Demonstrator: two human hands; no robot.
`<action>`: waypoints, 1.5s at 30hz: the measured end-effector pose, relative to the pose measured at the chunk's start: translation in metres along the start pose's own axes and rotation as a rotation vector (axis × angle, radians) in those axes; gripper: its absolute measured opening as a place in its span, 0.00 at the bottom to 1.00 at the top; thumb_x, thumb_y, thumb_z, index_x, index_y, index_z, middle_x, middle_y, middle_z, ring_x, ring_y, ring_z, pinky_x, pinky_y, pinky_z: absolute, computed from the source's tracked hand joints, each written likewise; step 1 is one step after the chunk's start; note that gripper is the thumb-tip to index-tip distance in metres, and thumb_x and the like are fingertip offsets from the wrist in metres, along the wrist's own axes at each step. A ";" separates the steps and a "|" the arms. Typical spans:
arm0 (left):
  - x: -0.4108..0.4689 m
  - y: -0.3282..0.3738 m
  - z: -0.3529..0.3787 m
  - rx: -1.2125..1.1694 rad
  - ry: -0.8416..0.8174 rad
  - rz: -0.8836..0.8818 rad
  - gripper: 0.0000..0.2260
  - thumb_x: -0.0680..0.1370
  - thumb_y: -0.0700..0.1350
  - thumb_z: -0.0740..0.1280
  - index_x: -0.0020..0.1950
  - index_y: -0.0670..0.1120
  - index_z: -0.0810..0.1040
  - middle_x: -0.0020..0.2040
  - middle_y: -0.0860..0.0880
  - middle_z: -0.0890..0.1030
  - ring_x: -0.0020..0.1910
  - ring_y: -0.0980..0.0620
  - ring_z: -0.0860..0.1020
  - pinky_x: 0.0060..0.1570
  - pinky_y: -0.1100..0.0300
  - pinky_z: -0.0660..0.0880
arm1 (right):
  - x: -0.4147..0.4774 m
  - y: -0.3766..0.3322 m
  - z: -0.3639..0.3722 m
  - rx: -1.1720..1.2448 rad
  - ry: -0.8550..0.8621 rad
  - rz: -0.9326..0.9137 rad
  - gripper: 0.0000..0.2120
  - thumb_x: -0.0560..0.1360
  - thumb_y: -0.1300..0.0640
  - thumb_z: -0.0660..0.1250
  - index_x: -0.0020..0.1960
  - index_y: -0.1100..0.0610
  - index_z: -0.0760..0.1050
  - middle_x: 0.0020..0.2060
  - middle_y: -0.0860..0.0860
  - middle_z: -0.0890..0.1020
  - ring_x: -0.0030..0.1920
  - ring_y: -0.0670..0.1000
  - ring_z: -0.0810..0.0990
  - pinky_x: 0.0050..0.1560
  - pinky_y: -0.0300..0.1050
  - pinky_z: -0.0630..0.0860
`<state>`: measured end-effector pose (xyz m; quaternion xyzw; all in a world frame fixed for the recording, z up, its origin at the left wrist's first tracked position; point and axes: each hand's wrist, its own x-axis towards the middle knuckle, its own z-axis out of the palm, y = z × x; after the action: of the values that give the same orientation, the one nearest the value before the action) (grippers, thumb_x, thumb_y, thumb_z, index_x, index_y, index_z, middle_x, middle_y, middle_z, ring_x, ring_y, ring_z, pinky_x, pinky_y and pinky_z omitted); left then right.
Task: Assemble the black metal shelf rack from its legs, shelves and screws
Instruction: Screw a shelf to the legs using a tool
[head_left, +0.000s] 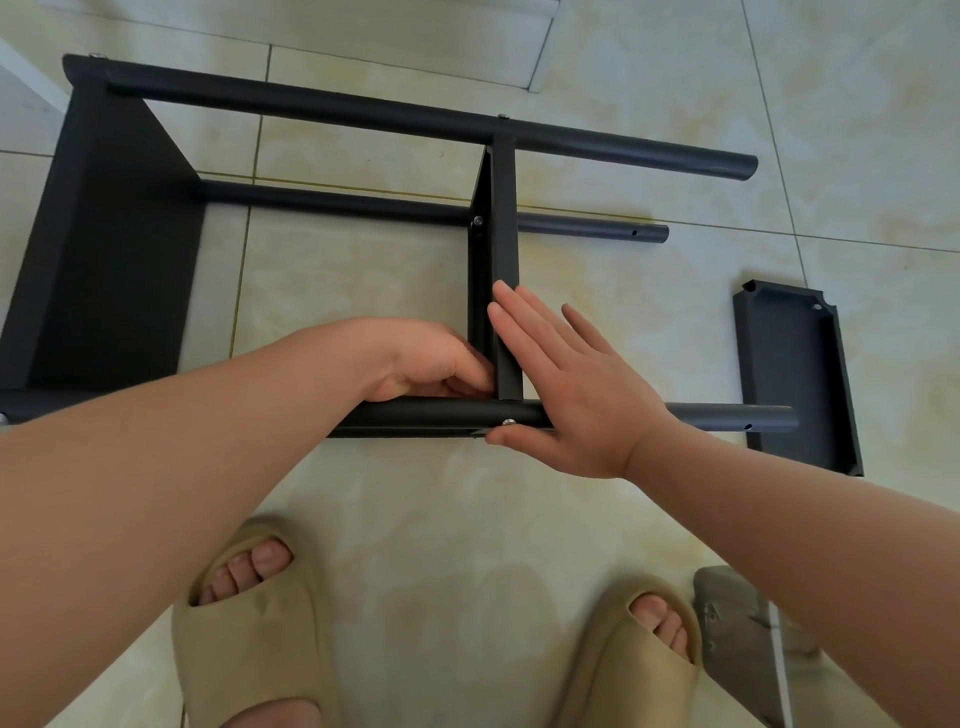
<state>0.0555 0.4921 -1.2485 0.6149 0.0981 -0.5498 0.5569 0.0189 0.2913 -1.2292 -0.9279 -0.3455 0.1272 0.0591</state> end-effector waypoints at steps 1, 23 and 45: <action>-0.001 0.000 0.000 -0.020 -0.014 -0.016 0.08 0.78 0.34 0.64 0.53 0.38 0.83 0.47 0.39 0.84 0.46 0.44 0.83 0.55 0.50 0.79 | 0.000 0.000 0.000 -0.002 -0.002 0.001 0.47 0.77 0.29 0.55 0.83 0.58 0.45 0.82 0.51 0.43 0.82 0.51 0.42 0.80 0.59 0.50; -0.001 0.002 0.001 0.023 0.013 -0.001 0.05 0.78 0.37 0.66 0.49 0.40 0.82 0.40 0.42 0.85 0.39 0.47 0.85 0.49 0.53 0.81 | 0.001 0.000 0.000 -0.020 -0.032 0.001 0.47 0.78 0.28 0.53 0.83 0.56 0.43 0.82 0.50 0.42 0.82 0.50 0.40 0.80 0.60 0.49; -0.001 0.000 -0.002 0.010 -0.057 -0.012 0.08 0.79 0.38 0.64 0.49 0.40 0.84 0.50 0.39 0.85 0.51 0.42 0.83 0.61 0.47 0.77 | 0.000 -0.001 0.000 -0.068 -0.010 0.012 0.47 0.77 0.27 0.52 0.83 0.57 0.45 0.82 0.51 0.44 0.82 0.51 0.42 0.79 0.61 0.52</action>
<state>0.0564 0.4937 -1.2479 0.6011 0.0834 -0.5709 0.5530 0.0184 0.2921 -1.2292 -0.9308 -0.3442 0.1201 0.0251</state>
